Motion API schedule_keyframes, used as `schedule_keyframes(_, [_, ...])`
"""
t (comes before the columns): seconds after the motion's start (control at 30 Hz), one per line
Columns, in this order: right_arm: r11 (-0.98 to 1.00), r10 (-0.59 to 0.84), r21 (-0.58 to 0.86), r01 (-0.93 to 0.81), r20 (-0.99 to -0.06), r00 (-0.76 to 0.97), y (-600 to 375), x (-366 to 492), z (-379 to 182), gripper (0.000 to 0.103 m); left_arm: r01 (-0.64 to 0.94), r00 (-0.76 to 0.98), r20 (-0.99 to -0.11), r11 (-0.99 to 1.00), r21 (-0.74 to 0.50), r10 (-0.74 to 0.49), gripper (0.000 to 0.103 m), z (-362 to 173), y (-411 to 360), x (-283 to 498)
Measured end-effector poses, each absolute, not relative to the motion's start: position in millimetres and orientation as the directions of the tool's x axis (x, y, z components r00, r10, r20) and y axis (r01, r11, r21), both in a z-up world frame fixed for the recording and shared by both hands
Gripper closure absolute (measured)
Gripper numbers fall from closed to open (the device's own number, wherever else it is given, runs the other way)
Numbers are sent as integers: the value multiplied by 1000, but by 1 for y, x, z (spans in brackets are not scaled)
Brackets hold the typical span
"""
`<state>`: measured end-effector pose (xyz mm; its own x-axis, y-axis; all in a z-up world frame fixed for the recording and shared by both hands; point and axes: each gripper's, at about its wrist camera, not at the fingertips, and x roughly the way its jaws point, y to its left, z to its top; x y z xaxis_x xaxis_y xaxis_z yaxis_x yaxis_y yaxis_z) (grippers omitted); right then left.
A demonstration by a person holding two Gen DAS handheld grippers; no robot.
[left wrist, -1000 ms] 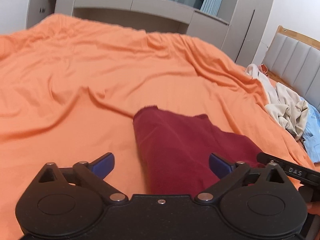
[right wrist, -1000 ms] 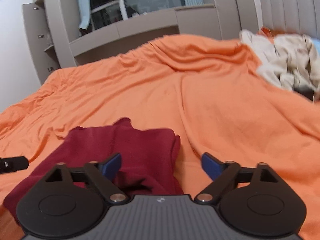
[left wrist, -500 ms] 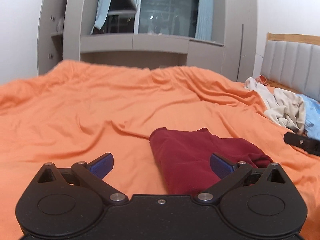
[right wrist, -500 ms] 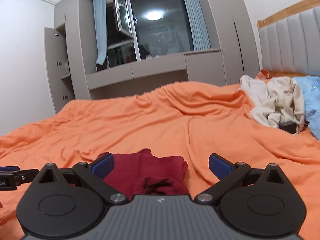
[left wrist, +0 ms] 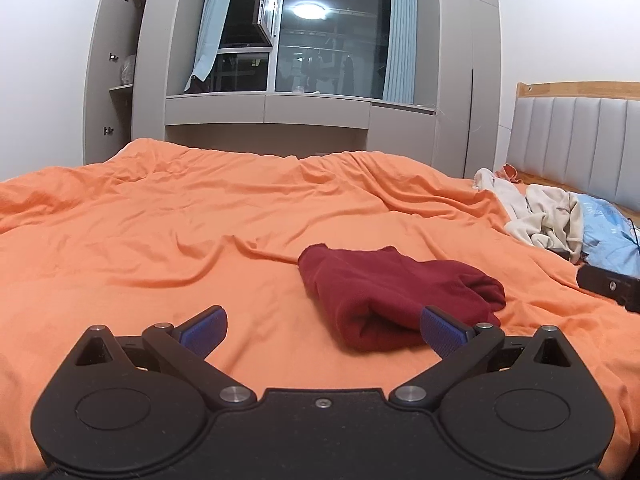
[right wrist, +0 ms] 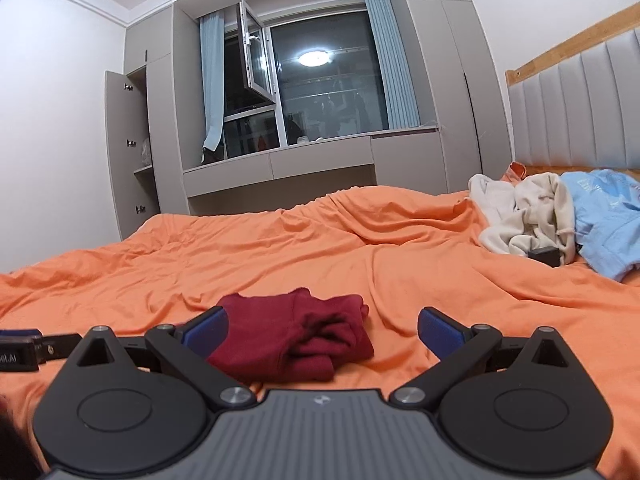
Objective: Fold small clothes
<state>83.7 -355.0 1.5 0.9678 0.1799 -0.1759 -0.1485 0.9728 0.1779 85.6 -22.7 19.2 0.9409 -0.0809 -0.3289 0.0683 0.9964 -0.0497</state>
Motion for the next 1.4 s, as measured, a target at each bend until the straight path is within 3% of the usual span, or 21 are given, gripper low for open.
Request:
schedule_keyframes(0.63, [984, 177, 30, -174, -137, 975, -337, 48, -17, 0, 51, 919, -390, 998, -32, -60, 0, -9, -26, 69])
schedule_keyframes(1.4, [986, 168, 22, -167, -125, 978, -341, 50, -18, 0, 37, 918, -393, 999, -22, -43, 0, -10, -27, 70])
